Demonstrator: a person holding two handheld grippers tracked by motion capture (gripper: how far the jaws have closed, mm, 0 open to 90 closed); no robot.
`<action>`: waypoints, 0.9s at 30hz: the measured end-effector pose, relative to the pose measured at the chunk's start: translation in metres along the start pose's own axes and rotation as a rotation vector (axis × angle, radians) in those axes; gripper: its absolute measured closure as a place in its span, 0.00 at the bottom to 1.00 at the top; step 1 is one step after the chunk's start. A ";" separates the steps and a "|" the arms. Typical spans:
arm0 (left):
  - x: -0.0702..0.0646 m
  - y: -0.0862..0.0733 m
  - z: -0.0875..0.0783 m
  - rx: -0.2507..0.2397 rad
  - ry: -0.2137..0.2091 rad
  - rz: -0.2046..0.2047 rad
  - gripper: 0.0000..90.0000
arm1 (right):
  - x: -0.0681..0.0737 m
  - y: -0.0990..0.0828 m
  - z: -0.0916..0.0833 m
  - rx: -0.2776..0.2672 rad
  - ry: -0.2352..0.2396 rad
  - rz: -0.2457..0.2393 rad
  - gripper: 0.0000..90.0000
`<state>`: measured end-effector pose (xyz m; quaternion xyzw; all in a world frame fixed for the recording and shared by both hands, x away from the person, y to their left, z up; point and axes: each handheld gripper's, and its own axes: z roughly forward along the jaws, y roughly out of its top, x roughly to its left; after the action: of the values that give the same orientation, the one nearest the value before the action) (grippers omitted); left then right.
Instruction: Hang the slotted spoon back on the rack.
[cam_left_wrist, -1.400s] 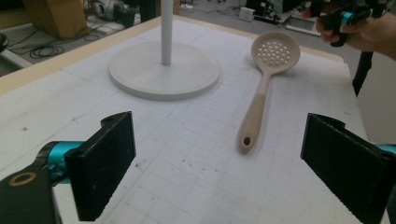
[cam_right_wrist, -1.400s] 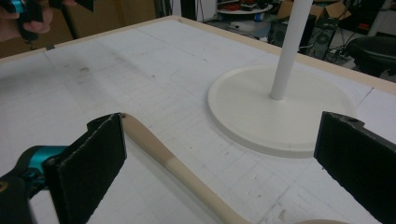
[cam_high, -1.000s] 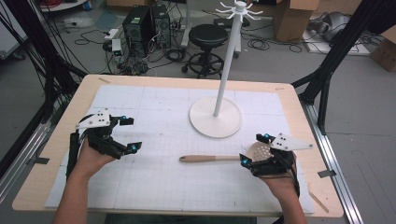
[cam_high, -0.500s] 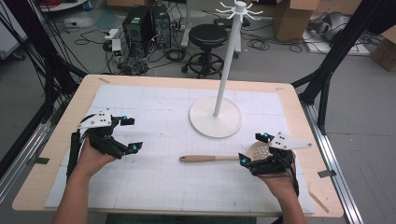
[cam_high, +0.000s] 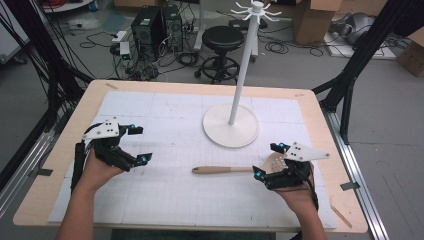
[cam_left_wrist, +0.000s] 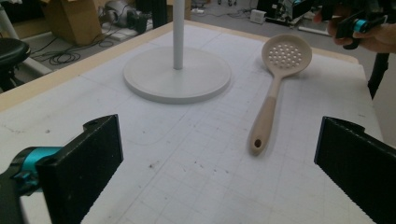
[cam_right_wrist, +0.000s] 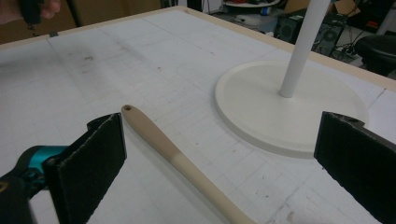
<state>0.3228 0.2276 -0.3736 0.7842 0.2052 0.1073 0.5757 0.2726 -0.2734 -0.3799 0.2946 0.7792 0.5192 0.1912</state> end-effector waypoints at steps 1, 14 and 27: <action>0.000 0.000 0.000 -0.002 -0.003 -0.002 0.02 | 0.000 0.001 0.001 0.002 -0.002 -0.007 0.01; 0.005 -0.003 -0.009 -0.030 0.011 -0.015 0.02 | -0.005 0.022 0.036 0.129 0.039 -0.060 0.01; 0.005 -0.003 -0.010 -0.027 0.017 -0.009 0.02 | 0.009 0.024 0.087 0.392 0.116 -0.140 0.05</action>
<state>0.3222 0.2389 -0.3741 0.7746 0.2121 0.1141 0.5848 0.3250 -0.1998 -0.3914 0.2408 0.8934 0.3594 0.1207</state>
